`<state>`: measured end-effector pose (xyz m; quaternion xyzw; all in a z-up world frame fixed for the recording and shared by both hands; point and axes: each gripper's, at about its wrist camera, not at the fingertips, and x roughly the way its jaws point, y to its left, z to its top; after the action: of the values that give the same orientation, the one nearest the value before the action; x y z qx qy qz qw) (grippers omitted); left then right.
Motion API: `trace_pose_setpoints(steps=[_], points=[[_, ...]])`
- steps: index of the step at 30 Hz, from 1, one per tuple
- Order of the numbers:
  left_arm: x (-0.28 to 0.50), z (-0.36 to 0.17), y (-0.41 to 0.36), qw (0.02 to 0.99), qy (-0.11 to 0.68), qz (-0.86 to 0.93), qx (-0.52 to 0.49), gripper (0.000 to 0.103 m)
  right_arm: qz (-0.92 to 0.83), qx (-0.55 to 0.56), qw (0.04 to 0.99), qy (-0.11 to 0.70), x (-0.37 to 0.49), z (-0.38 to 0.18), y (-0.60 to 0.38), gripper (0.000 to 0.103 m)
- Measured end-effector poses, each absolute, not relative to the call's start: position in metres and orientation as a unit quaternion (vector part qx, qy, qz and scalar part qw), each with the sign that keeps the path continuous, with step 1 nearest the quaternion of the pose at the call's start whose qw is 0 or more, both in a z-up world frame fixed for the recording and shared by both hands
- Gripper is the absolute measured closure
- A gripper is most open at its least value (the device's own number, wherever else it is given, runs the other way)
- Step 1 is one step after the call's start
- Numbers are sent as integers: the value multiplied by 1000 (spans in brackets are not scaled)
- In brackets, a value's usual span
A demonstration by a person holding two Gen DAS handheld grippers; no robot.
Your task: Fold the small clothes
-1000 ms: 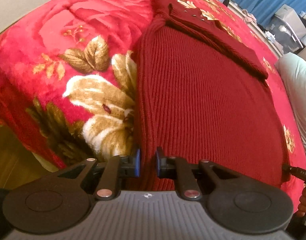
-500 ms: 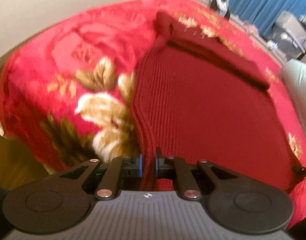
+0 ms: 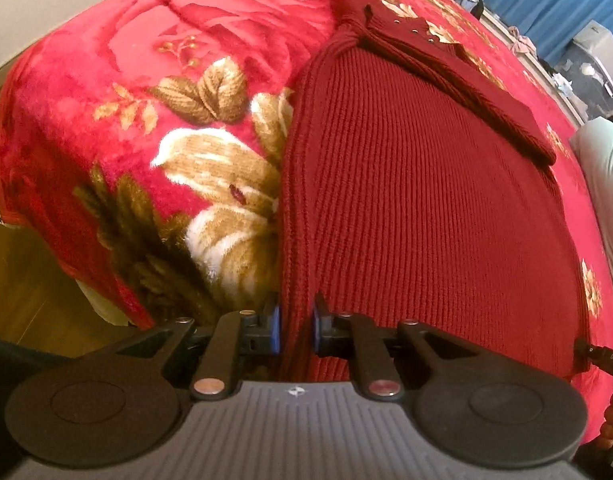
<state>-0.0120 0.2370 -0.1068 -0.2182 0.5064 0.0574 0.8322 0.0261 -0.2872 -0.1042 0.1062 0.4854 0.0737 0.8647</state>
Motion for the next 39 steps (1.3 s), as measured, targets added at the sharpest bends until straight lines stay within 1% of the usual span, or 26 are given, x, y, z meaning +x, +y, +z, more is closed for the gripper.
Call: trace_pose_setpoints(steps=[5, 9, 12, 14, 16, 21, 22, 23, 24, 26, 31, 36, 39], points=[[-11, -108, 236, 830, 513, 60, -212, 86, 79, 88, 867, 485, 24, -104, -281, 79], [-11, -109, 238, 827, 516, 65, -214, 81, 80, 84, 869, 482, 22, -103, -279, 83], [-12, -110, 239, 823, 520, 65, -220, 81, 86, 87, 869, 479, 21, -101, -279, 85], [-13, -111, 238, 821, 522, 63, -223, 81, 91, 94, 869, 478, 21, -100, -280, 84], [-14, -111, 235, 821, 523, 61, -221, 82, 89, 97, 867, 480, 22, -101, -281, 80], [-15, -111, 233, 822, 524, 61, -214, 81, 90, 82, 868, 482, 22, -102, -277, 80], [-15, -111, 233, 824, 521, 62, -215, 82, 89, 83, 868, 481, 22, -101, -277, 83], [-16, -110, 233, 826, 518, 63, -213, 87, 87, 85, 869, 480, 21, -100, -278, 85], [-16, -109, 232, 829, 515, 63, -209, 89, 86, 89, 870, 477, 21, -99, -279, 90], [-17, -104, 228, 837, 506, 61, -199, 90, 88, 103, 873, 468, 21, -95, -283, 91], [-24, -70, 219, 867, 462, 37, -182, 91, 115, 175, 888, 410, 14, -65, -298, 92], [-35, -18, 206, 902, 403, -10, -155, 92, 143, 266, 888, 347, 7, -24, -325, 93], [-38, 11, 206, 914, 375, -24, -155, 93, 152, 290, 890, 316, 1, -5, -334, 94]])
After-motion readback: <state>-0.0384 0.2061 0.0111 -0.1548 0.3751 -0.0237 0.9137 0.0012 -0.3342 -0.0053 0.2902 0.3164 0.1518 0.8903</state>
